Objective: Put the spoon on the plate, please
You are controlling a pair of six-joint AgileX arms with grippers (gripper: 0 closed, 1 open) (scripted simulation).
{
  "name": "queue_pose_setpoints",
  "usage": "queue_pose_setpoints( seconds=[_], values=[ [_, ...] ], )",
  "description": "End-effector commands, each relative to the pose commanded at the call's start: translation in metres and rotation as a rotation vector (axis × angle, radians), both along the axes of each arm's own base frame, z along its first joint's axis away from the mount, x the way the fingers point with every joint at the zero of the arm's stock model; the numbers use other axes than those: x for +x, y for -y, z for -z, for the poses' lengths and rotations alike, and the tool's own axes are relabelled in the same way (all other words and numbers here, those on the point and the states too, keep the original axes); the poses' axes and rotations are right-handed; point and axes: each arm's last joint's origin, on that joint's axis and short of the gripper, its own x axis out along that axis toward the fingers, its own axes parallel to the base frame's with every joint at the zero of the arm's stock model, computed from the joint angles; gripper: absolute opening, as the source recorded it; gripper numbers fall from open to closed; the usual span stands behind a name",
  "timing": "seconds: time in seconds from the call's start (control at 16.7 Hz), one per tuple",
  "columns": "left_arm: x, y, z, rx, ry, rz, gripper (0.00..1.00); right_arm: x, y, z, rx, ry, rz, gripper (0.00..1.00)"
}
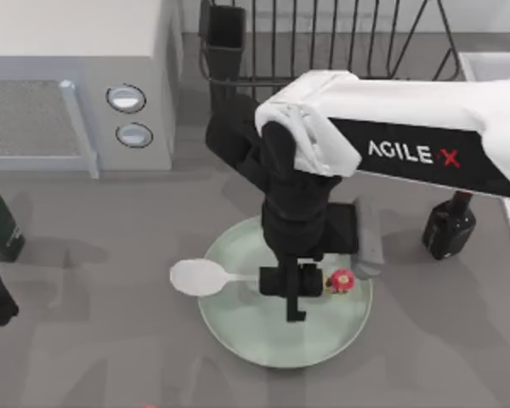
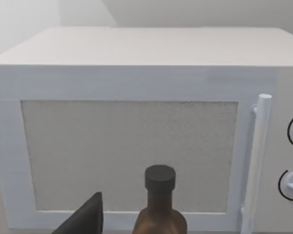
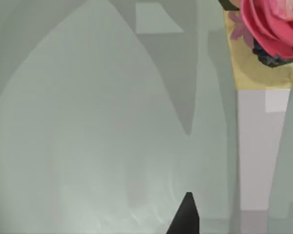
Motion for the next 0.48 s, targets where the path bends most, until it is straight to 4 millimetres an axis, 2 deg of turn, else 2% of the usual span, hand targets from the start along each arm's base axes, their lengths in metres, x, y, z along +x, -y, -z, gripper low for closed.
queue_pose_setpoints(
  seconds=[0.48],
  values=[
    [0.0000,0.0000,0.0000,0.000,0.000,0.000,1.00,0.0000,0.0000,0.0000,0.000,0.000,0.000,0.60]
  ],
)
